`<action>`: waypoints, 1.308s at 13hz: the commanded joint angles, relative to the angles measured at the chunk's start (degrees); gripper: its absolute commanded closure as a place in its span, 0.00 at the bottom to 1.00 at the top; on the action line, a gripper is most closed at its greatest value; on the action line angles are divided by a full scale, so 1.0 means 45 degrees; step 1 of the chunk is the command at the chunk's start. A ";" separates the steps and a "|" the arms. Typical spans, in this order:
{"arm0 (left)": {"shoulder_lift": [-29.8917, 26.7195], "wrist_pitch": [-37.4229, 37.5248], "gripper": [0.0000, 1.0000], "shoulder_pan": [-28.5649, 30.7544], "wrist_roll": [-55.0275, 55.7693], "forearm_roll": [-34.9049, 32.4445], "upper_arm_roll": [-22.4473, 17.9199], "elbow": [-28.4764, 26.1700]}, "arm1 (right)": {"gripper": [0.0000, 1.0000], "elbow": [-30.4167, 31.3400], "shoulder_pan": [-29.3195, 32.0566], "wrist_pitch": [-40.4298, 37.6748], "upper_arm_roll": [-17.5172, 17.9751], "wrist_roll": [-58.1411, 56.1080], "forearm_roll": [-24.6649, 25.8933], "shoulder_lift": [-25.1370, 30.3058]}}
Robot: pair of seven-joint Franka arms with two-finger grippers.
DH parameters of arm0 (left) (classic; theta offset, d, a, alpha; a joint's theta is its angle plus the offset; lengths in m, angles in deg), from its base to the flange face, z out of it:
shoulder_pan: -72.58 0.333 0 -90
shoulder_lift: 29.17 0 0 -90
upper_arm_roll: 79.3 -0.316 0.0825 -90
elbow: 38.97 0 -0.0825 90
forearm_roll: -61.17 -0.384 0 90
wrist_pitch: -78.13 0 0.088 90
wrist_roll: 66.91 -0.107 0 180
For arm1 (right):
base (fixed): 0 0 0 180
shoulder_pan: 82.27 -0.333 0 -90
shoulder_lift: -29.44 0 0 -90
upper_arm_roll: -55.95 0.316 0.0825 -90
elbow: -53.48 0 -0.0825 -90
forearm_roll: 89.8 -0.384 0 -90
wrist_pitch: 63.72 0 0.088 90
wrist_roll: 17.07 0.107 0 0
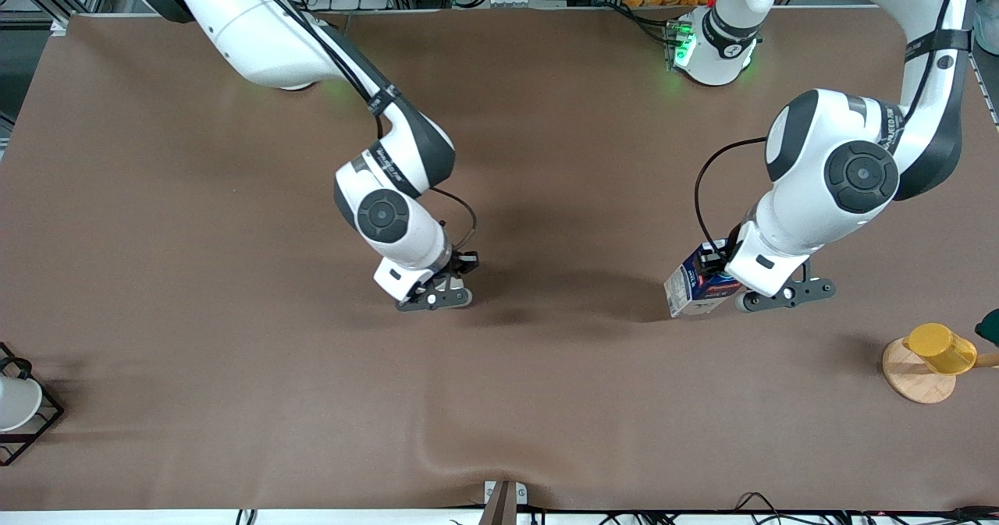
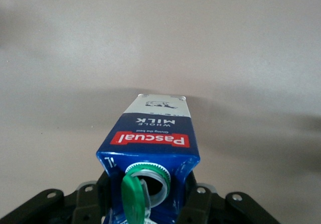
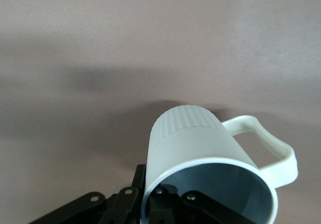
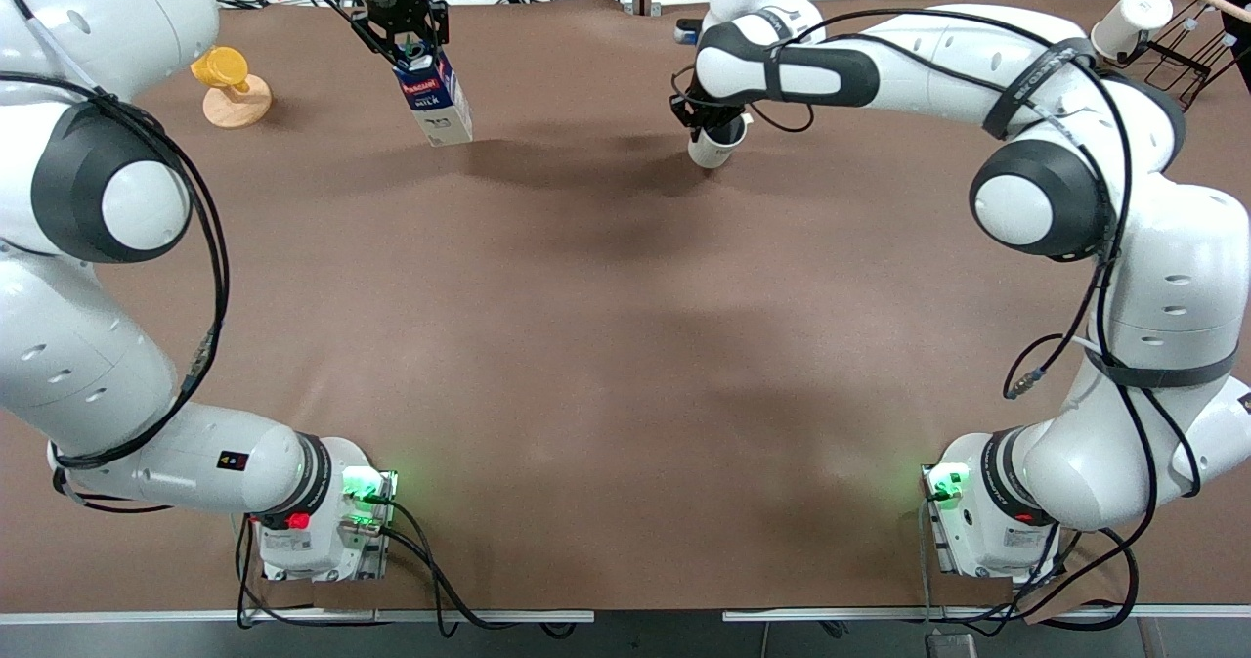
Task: Place milk next to cup
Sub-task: 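Carry the mug with the right gripper while the left gripper carries the carton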
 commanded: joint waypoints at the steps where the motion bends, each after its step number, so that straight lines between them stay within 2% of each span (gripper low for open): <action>1: -0.0443 0.0423 0.45 0.0011 0.0193 -0.0305 0.0107 0.0075 | 1.00 -0.0950 -0.0509 -0.0271 -0.0115 0.1605 0.0107 -0.0639; 4: -0.0541 0.1085 0.45 0.0010 0.0271 -0.0305 0.0361 0.0563 | 1.00 -0.0950 -0.0979 -0.0933 -0.0115 0.2527 0.0107 -0.0640; 8: -0.0600 0.1475 0.45 0.0010 0.0446 -0.0110 0.0672 0.1147 | 1.00 -0.0891 -0.1292 -0.0819 -0.0154 0.2901 0.0127 -0.0874; 9: -0.0581 0.1729 0.45 -0.0009 0.0602 -0.0110 0.0771 0.1420 | 0.91 -0.0911 -0.1292 -0.0799 -0.0154 0.2901 0.0165 -0.0952; 10: -0.0581 0.1886 0.45 -0.0048 0.0739 -0.0090 0.0849 0.1578 | 0.77 -0.0911 -0.1292 -0.0799 -0.0154 0.2901 0.0166 -0.0972; 11: -0.0581 0.2062 0.45 -0.0029 0.0953 0.0161 0.1140 0.1695 | 0.48 -0.0892 -0.1292 -0.0799 -0.0154 0.2920 0.0166 -0.0972; 12: -0.0581 0.2276 0.45 -0.0009 0.1129 0.0222 0.1317 0.1716 | 0.00 -0.0892 -0.1311 -0.0799 -0.0154 0.2997 0.0282 -0.0972; 15: -0.0581 0.3037 0.45 -0.0048 0.1733 0.0455 0.1961 0.2260 | 0.00 -0.0950 -0.1292 -0.0954 -0.0135 0.2979 0.0518 -0.0662; 17: -0.0542 0.3760 0.45 -0.0087 0.2204 0.1351 0.2041 0.2516 | 0.00 -0.0950 -0.1176 -0.1071 -0.0096 0.2979 0.0362 -0.0330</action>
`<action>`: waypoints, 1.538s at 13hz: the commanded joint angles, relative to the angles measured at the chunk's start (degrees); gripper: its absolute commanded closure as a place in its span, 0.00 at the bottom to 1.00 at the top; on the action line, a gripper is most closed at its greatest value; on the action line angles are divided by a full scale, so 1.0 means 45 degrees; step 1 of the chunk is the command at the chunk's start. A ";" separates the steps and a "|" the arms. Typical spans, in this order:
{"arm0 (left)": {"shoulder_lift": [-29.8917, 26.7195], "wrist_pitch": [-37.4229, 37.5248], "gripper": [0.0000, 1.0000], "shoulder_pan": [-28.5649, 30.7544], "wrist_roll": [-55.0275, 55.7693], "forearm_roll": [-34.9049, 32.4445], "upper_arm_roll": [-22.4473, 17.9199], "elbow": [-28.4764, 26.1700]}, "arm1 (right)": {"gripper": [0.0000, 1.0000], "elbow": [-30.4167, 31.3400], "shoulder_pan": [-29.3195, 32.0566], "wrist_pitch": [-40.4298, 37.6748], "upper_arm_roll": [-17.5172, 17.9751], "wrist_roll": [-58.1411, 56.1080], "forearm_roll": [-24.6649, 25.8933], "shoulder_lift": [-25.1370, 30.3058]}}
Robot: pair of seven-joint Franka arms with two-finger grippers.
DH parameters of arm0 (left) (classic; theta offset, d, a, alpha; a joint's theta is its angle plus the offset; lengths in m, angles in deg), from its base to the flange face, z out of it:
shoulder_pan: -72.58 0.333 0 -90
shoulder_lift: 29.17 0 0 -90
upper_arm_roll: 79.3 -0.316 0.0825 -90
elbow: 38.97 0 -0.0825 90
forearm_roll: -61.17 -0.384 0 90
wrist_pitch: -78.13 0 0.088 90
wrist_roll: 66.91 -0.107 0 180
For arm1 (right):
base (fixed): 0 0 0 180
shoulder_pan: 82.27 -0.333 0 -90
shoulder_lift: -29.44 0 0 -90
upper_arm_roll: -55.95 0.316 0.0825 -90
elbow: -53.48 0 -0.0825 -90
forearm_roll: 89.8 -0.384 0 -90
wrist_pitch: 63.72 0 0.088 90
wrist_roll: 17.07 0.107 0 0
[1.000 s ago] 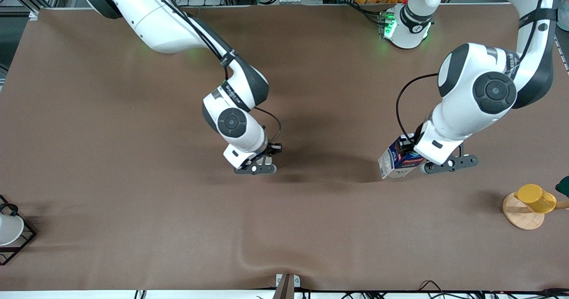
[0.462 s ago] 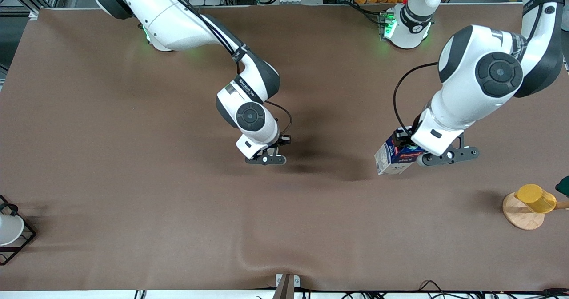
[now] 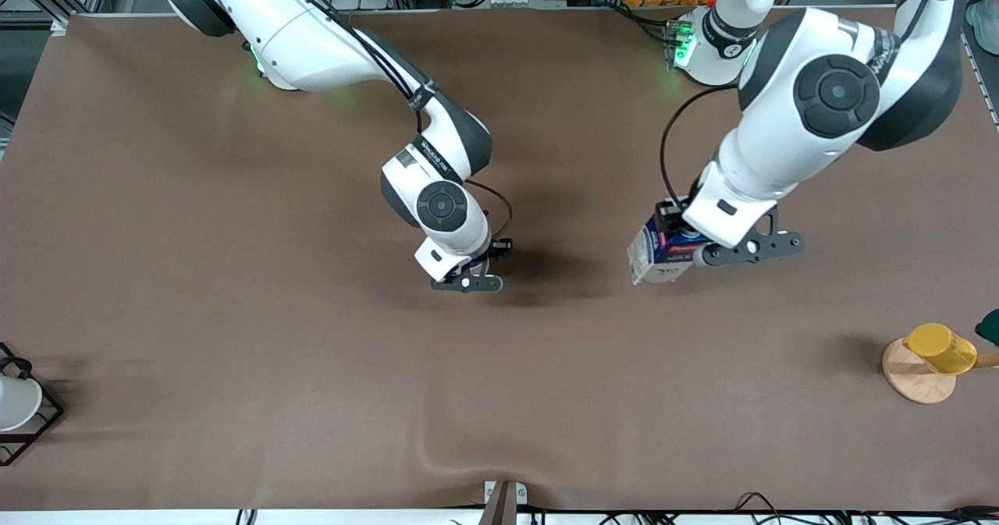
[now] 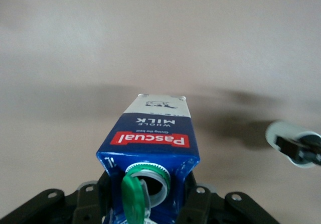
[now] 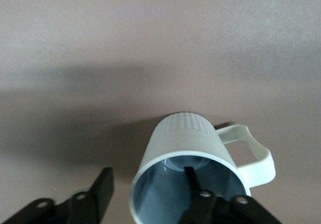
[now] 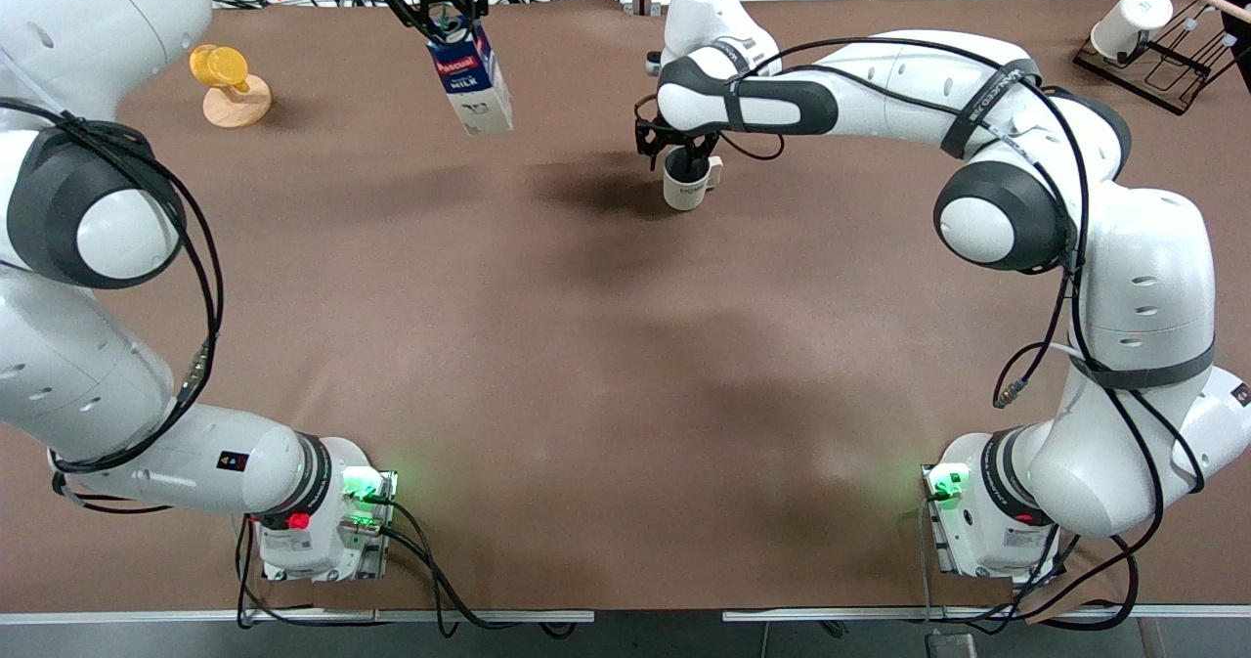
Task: Place milk next to cup
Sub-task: 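Carry the mug with the right gripper while the left gripper carries the carton, then open the right gripper and withdraw it from the placed mug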
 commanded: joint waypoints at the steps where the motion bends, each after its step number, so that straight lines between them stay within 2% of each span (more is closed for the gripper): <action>1: 0.0036 0.0783 0.45 -0.0073 0.0404 0.1041 0.0182 0.0454 | 0.00 -0.0137 -0.0009 -0.0715 -0.0039 0.0341 0.0100 0.0726; 3: 0.0153 0.0802 0.45 -0.0190 0.0695 0.1299 0.0532 0.0512 | 0.00 -0.0137 0.0030 -0.1244 -0.0059 0.0341 0.0100 0.1448; 5: 0.0522 0.0783 0.45 -0.0793 0.1416 0.1299 0.0749 0.0783 | 0.00 -0.0137 0.0652 -0.2042 -0.0001 0.0264 0.0100 0.2424; 9: 0.1265 0.0549 0.45 -0.2218 0.2668 0.1241 0.0672 0.1137 | 0.00 0.0096 0.2331 -0.3860 -0.0078 -0.1960 0.0256 0.3812; 12: 0.1617 -0.0191 0.45 -0.2786 0.2748 0.1085 0.0613 0.1118 | 0.00 0.0311 0.3931 -0.4778 -0.0059 -0.3090 0.0276 0.4478; 14: 0.1949 -0.0738 0.45 -0.3488 0.2826 0.0424 0.0593 0.1137 | 0.00 0.0991 0.5278 -0.5267 -0.0020 -0.4980 0.0218 0.5160; 17: 0.2670 -0.1810 0.45 -0.4290 0.3624 0.0186 0.0574 0.1137 | 0.00 0.2923 0.7309 -0.5738 0.0000 -0.8263 0.0120 0.6954; 20: 0.3374 -0.2654 0.45 -0.5109 0.4075 0.0050 0.0419 0.1215 | 0.00 0.3883 0.7960 -0.6283 -0.0156 -0.8819 0.0022 0.8904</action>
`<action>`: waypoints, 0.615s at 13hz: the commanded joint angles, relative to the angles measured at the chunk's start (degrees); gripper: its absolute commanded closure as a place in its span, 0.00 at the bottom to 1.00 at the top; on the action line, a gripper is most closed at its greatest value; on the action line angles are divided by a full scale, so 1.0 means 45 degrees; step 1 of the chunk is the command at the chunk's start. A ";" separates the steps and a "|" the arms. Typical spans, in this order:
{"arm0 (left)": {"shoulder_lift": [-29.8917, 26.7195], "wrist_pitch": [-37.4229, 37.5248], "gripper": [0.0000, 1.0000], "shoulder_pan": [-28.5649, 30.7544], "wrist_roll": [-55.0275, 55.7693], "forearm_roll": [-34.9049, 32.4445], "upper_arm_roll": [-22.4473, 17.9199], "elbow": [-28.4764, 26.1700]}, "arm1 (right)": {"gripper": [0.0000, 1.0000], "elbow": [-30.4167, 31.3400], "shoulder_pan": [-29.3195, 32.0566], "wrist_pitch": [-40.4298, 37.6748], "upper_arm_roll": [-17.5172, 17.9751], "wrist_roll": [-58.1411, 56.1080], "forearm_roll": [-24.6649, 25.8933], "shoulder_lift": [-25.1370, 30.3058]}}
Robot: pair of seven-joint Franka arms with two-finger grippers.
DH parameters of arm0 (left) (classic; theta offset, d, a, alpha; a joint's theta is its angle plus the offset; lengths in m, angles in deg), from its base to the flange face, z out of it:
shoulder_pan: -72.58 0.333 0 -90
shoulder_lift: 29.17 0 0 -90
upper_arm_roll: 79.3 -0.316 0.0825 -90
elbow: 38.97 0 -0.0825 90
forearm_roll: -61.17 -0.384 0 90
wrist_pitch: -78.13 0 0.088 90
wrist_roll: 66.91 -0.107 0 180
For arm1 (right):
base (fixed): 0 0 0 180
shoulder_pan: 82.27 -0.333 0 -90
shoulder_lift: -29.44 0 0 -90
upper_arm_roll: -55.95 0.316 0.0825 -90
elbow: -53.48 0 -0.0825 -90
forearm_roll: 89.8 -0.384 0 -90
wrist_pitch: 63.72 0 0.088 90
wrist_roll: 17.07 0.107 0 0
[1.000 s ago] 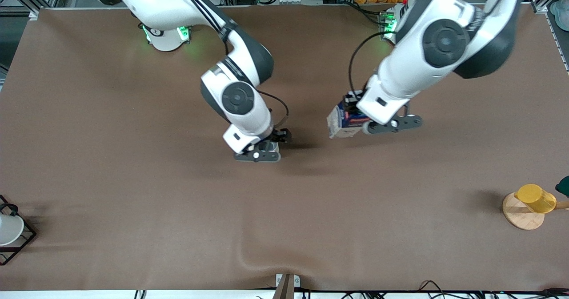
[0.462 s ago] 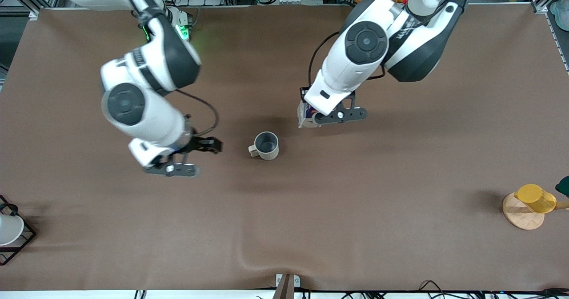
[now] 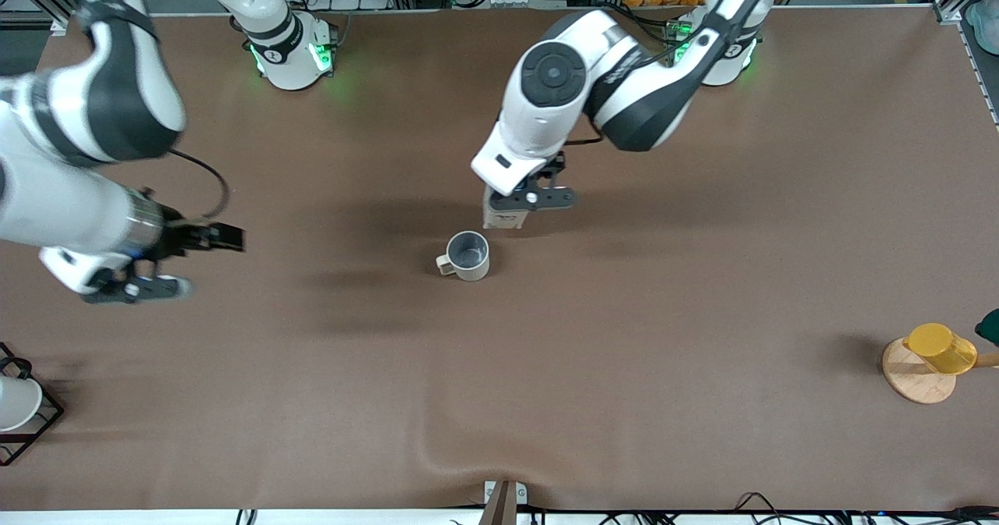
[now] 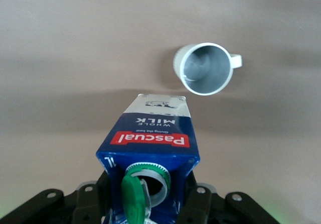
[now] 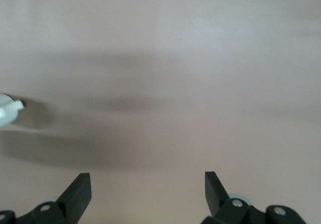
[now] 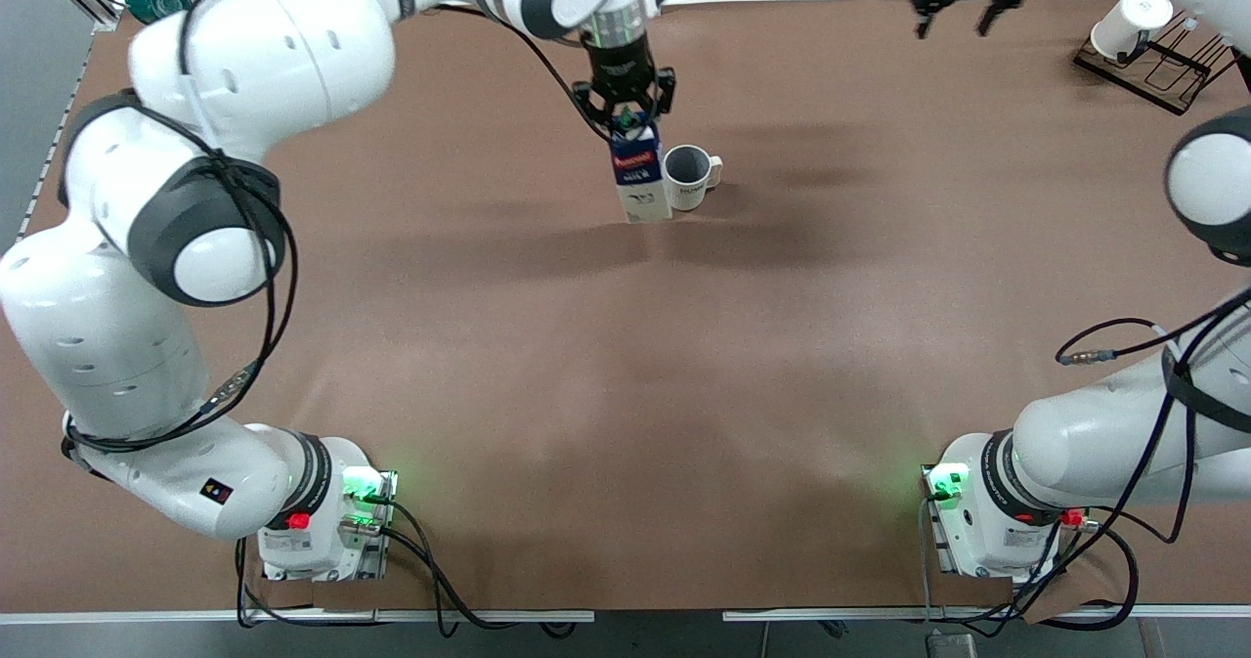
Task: Place milk next to cup
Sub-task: 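Open the right gripper and withdraw it from the placed mug, then lower the milk carton beside the mug with the left gripper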
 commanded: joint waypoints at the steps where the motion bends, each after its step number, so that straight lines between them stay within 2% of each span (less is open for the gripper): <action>1: 0.0605 -0.0192 0.45 -0.0798 0.0502 -0.0813 -0.0355 0.0489 | 0.00 0.1817 0.0217 -0.0510 0.0131 -0.0064 -0.0123 0.2728; 3: 0.0994 -0.0250 0.45 -0.1129 0.0658 -0.1012 -0.0375 0.0508 | 0.00 0.1840 0.0586 -0.1293 0.0034 -0.0082 -0.0123 0.3454; 8: 0.1581 -0.0739 0.45 -0.1737 0.0698 -0.1188 -0.0453 0.0839 | 0.00 0.1761 0.0218 -0.2485 -0.1604 -0.0994 -0.0123 0.4413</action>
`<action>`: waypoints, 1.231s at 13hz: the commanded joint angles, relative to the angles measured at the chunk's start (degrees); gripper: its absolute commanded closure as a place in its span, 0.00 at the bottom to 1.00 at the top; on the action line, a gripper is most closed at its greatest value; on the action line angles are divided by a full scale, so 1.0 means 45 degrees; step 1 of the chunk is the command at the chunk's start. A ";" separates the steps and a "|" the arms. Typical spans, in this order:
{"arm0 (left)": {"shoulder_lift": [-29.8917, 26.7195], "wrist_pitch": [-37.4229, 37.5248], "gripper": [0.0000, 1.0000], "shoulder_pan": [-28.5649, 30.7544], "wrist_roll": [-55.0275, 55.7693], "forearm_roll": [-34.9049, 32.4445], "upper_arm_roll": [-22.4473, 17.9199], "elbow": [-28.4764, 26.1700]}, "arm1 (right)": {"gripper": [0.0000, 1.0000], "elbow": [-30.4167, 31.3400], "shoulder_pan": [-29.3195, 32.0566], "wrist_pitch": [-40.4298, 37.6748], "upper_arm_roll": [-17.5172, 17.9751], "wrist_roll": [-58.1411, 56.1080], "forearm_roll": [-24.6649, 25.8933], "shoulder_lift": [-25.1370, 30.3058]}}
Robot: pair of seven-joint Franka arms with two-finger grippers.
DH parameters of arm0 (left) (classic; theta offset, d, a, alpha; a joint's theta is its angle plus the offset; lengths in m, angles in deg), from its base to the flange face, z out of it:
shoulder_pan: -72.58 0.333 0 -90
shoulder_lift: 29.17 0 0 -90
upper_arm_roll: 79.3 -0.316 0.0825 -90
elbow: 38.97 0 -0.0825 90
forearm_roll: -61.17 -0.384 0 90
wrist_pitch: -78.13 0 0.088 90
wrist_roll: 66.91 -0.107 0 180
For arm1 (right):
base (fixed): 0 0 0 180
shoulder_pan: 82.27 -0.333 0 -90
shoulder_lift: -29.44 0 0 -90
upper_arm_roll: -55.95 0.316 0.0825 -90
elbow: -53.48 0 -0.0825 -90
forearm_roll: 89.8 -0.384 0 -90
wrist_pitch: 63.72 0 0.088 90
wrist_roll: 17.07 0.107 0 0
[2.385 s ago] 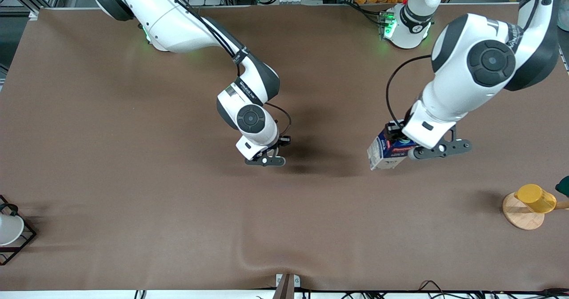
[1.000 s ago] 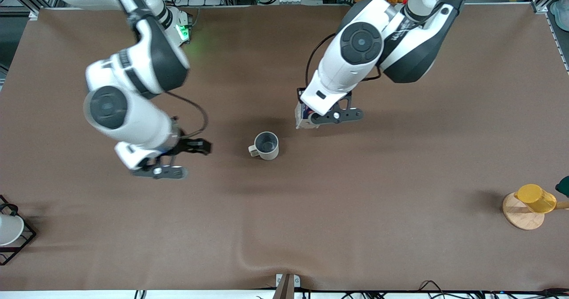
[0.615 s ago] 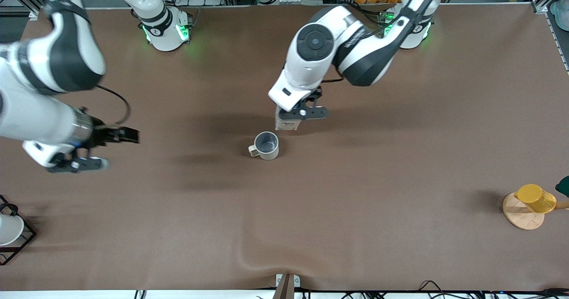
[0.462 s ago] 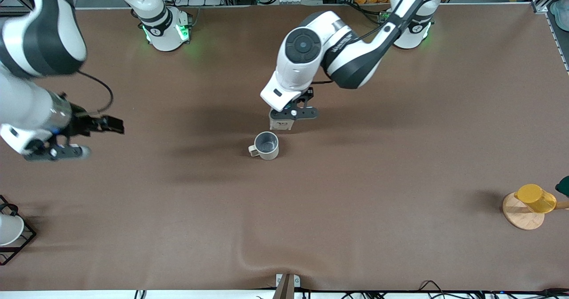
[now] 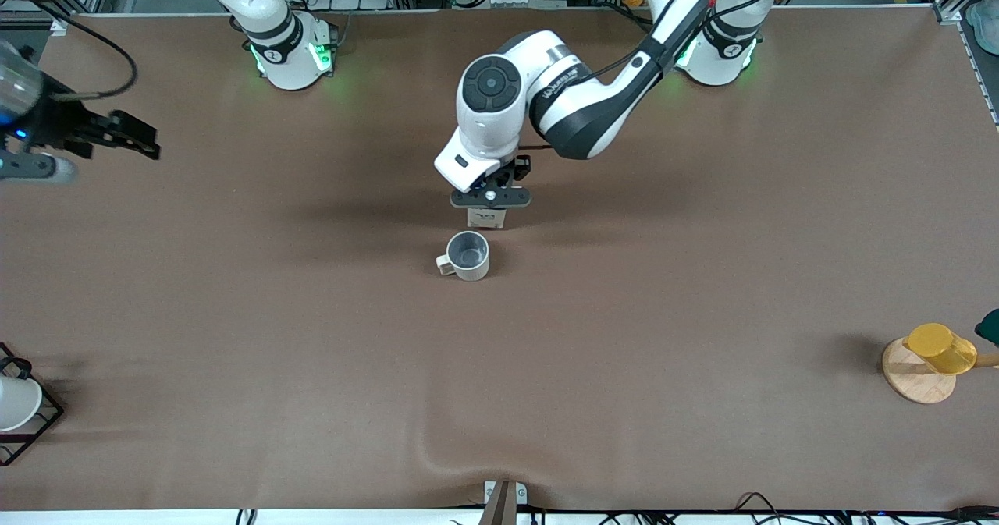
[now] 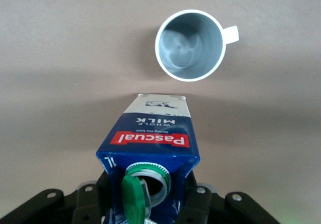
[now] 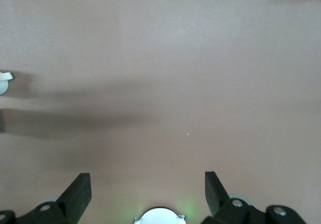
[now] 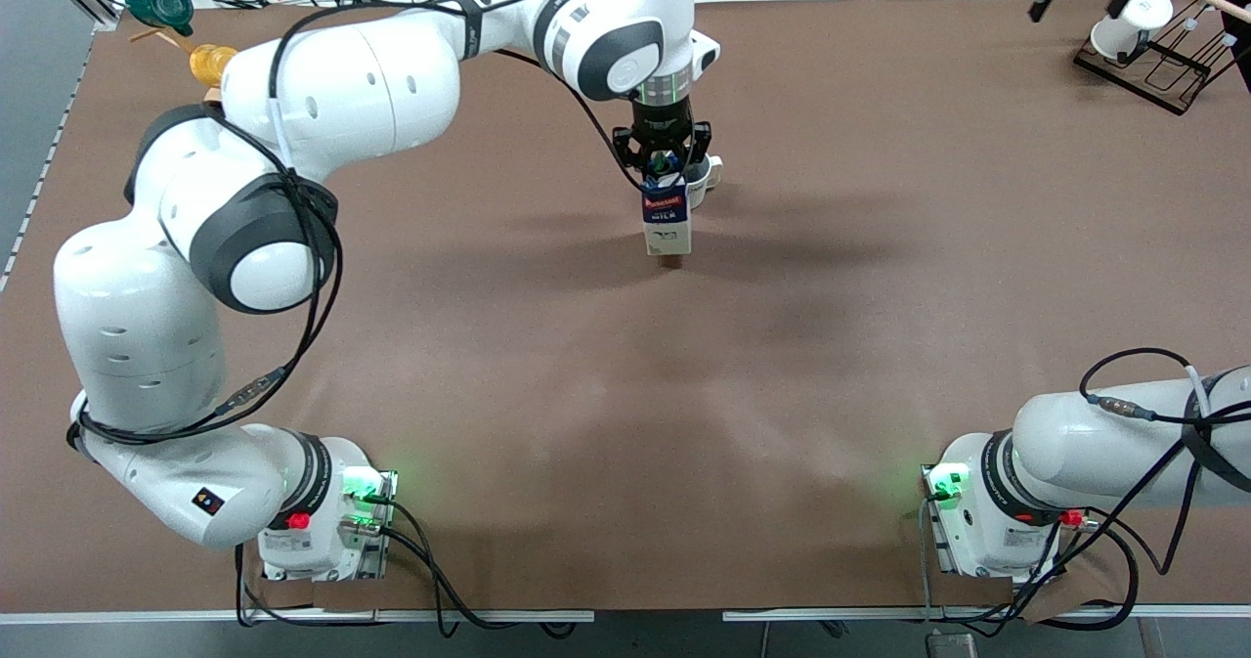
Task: Place milk next to cup
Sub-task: 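Lower the milk carton beside the mug with the left gripper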
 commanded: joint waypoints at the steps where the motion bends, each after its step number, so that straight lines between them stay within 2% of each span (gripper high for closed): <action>1: 0.0474 -0.0056 0.45 -0.0334 0.0321 -0.0353 -0.0158 0.0723 | 0.00 0.0410 -0.0203 -0.0210 -0.0935 -0.1175 -0.0117 0.0441; 3: 0.0592 -0.0153 0.45 -0.0334 0.0321 -0.0353 -0.0158 0.0841 | 0.00 0.0391 -0.0439 -0.0094 -0.1486 -0.1512 -0.0272 0.0441; 9: 0.0885 -0.0720 0.45 -0.0510 0.0419 -0.0333 -0.0588 0.0880 | 0.00 0.0351 -0.0614 0.0277 -0.1565 -0.1513 -0.0430 0.0344; 13: 0.1100 -0.1110 0.43 -0.0588 0.0419 -0.0333 -0.0608 0.0919 | 0.00 0.0351 -0.0947 0.0297 -0.2150 -0.1532 -0.0449 0.0344; 14: 0.1139 -0.1149 0.39 -0.0588 0.0419 -0.0333 -0.0608 0.0919 | 0.00 0.0351 -0.0909 0.0278 -0.2151 -0.1533 -0.0507 0.0382; 15: 0.1197 -0.1150 0.16 -0.0588 0.0438 -0.0333 -0.0608 0.0919 | 0.00 0.0351 -0.0870 0.0278 -0.2151 -0.1533 -0.0508 0.0383; 16: 0.1198 -0.1169 0.00 -0.0588 0.0438 -0.0352 -0.0608 0.0919 | 0.00 0.0351 -0.0888 0.0278 -0.2151 -0.1533 -0.0508 0.0402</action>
